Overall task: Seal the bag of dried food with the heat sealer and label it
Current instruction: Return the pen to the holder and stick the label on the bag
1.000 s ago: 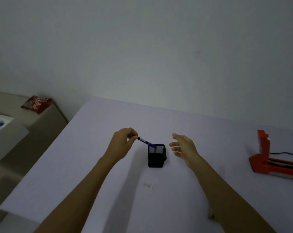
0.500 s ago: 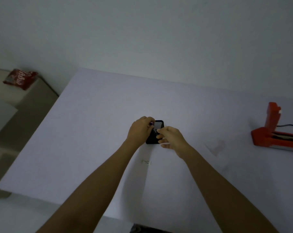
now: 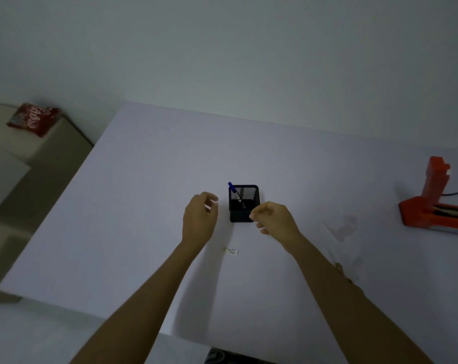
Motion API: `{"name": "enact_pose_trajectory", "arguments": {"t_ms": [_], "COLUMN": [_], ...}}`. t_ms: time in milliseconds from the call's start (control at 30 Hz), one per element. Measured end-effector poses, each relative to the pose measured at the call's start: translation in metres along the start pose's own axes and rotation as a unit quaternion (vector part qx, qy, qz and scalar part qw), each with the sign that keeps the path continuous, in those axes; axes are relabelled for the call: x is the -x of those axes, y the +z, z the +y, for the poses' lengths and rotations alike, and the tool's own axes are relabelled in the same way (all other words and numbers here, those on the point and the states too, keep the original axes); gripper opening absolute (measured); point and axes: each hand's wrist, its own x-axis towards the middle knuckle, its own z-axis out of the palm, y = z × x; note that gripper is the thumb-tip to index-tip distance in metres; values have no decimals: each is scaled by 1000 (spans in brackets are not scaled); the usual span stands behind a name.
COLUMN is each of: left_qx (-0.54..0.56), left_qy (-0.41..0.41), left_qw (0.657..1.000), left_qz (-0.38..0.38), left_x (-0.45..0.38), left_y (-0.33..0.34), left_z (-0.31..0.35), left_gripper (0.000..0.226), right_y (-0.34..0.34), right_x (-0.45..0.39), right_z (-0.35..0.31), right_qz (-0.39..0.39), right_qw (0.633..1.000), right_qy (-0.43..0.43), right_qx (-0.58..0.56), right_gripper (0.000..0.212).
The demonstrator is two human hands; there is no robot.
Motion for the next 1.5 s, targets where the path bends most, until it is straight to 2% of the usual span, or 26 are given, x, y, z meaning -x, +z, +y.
{"name": "enact_pose_trajectory", "arguments": {"t_ms": [133, 267, 533, 733, 900, 1233, 1367, 1500], "left_qx": [-88, -115, -126, -172, -212, -200, -183, -138], "left_qy": [-15, -20, 17, 41, 70, 33, 46, 73], "left_qw": [982, 968, 968, 958, 948, 950, 953, 962], "left_qz": [-169, -223, -219, -226, -225, -239, -238, -225], "left_x": [33, 46, 42, 40, 42, 43, 47, 53], "left_y": [28, 44, 54, 57, 59, 65, 62, 50], "left_z": [-37, -54, -58, -59, -55, -55, -54, -45], "left_gripper": [28, 38, 31, 13, 13, 20, 22, 27], "right_y": [39, 65, 74, 76, 77, 76, 76, 73], "right_x": [-6, -10, -12, -12, -12, -13, -12, -2], "right_z": [42, 70, 84, 87, 86, 88, 91, 87], "right_qz": [-35, -24, 0, -4, -6, 0, 9, -14], "right_qw": [991, 983, 978, 970, 963, 952, 946, 942], "right_qy": [-9, -27, -54, -76, -92, -124, -130, -133], "right_qx": [130, 178, 201, 233, 252, 279, 296, 309], "right_gripper": [16, 19, 21, 21, 18, 21, 24, 25]}}
